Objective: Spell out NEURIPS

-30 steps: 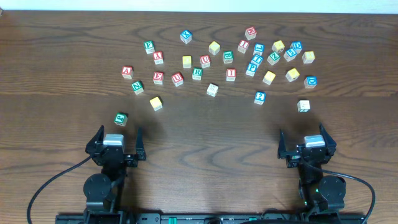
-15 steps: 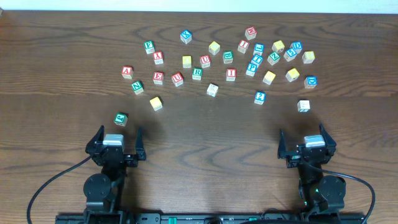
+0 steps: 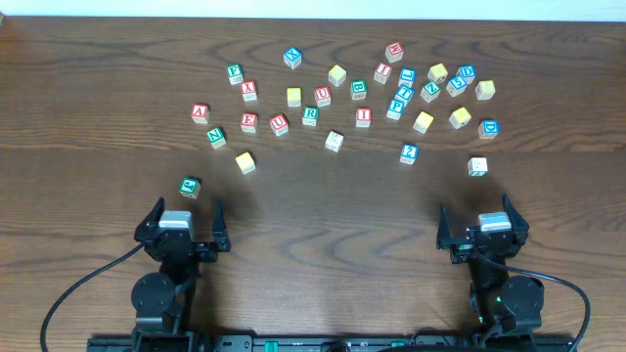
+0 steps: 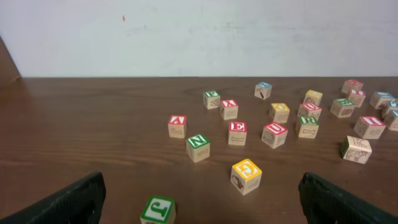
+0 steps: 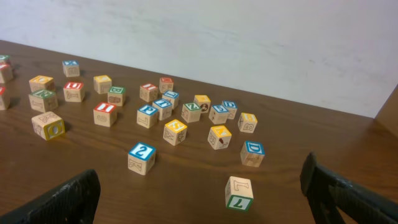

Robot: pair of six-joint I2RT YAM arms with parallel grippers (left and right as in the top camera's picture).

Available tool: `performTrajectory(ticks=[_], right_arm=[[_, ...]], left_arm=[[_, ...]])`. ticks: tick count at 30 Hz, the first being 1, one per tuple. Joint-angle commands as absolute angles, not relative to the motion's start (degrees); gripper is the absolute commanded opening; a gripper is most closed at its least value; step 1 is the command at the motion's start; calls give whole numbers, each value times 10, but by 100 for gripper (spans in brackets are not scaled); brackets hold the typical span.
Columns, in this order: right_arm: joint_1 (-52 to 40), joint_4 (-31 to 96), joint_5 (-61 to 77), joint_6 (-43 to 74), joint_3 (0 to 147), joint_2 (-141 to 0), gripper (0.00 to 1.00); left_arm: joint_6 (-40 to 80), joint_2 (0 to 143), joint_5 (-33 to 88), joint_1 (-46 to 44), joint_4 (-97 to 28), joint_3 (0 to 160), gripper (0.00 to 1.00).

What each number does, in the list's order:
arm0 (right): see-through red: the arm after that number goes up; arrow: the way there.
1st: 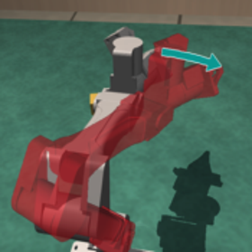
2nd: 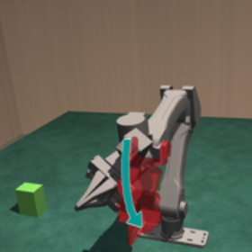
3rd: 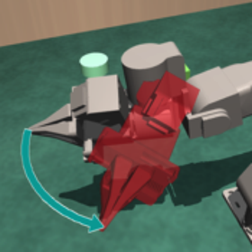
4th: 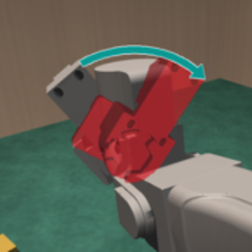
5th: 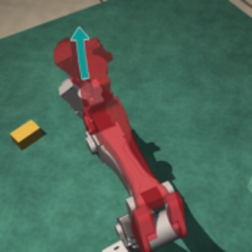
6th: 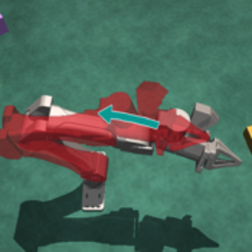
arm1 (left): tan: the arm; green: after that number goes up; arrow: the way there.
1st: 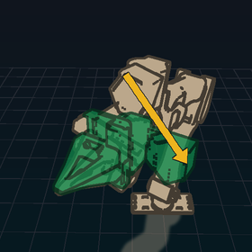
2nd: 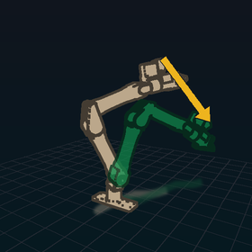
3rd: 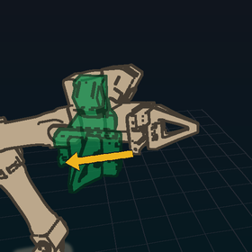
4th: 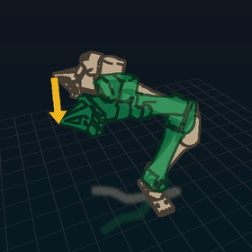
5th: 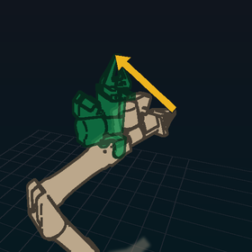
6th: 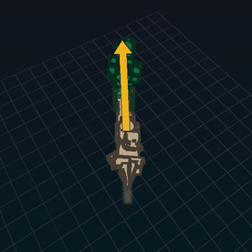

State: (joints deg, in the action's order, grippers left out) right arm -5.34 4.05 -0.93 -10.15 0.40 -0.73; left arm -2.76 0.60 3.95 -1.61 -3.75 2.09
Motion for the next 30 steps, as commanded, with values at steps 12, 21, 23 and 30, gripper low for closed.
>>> performTrajectory(ticks=[12,21,23,30], right_arm=[[-48,43,-9,-105,3,-4,99],[-48,43,-9,-105,3,-4,99],[-48,43,-9,-105,3,-4,99],[-48,43,-9,-105,3,-4,99]], left_arm=[[-1,358,20,-17,-203,381,98],[-1,663,89,-17,-371,689,98],[-1,693,136,-17,-381,695,98],[26,777,146,-17,-362,695,98]])
